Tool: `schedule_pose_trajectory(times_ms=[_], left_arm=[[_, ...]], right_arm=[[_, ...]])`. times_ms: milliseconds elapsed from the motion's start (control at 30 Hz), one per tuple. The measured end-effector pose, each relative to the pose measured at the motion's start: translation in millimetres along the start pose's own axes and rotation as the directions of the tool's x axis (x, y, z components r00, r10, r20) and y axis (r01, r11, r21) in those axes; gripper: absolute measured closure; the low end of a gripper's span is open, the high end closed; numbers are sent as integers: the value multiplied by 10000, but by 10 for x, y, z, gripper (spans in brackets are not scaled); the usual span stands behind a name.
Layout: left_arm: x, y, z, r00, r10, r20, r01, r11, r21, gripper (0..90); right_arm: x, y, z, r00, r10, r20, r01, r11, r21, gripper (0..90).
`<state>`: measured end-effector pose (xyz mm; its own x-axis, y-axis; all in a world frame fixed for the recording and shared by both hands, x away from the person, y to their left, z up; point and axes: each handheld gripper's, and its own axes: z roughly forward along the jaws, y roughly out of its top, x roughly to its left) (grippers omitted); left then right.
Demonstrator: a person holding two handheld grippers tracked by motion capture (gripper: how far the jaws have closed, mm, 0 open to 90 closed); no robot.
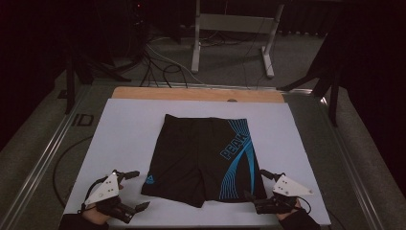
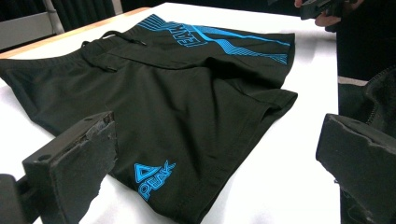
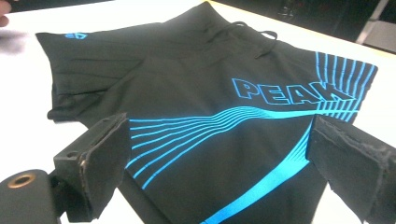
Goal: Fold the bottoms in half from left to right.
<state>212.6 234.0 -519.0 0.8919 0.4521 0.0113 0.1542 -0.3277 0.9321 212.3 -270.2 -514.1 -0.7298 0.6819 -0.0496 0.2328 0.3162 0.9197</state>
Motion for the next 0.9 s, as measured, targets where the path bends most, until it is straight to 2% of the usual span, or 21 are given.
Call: schedule_pose_trajectory(times_ms=[100, 300, 400, 500, 667, 800, 900], left_arm=[[8, -9, 9, 10000, -79, 34, 79, 10000, 16, 3], [9, -21, 32, 9997, -56, 224, 51, 9998, 197, 3], [6, -31, 36, 9995, -32, 311, 23, 9996, 280, 3], [7, -15, 33, 9990, -7, 437, -3, 9998, 222, 3], [-3, 7, 34, 9978, 42, 664, -58, 9997, 242, 3], [-21, 35, 42, 9954, 29, 955, -61, 9994, 332, 3], [-41, 65, 56, 9938, 133, 1104, -180, 9990, 415, 3]], right_arm=[[-6, -7, 10, 9999, -126, 9, 126, 9999, 98, 68], [13, -7, 25, 9996, 13, -290, -1, 9991, 414, 68], [47, 12, 49, 9990, -74, -446, 105, 9974, 711, 68], [55, 20, 69, 9990, -105, -444, 139, 9968, 790, 68], [37, 45, 38, 9992, 33, -397, -12, 9986, 537, 68], [32, 55, 29, 9988, 130, -478, -96, 9974, 707, 68], [55, 80, 24, 9988, 16, -486, 24, 9965, 833, 68]])
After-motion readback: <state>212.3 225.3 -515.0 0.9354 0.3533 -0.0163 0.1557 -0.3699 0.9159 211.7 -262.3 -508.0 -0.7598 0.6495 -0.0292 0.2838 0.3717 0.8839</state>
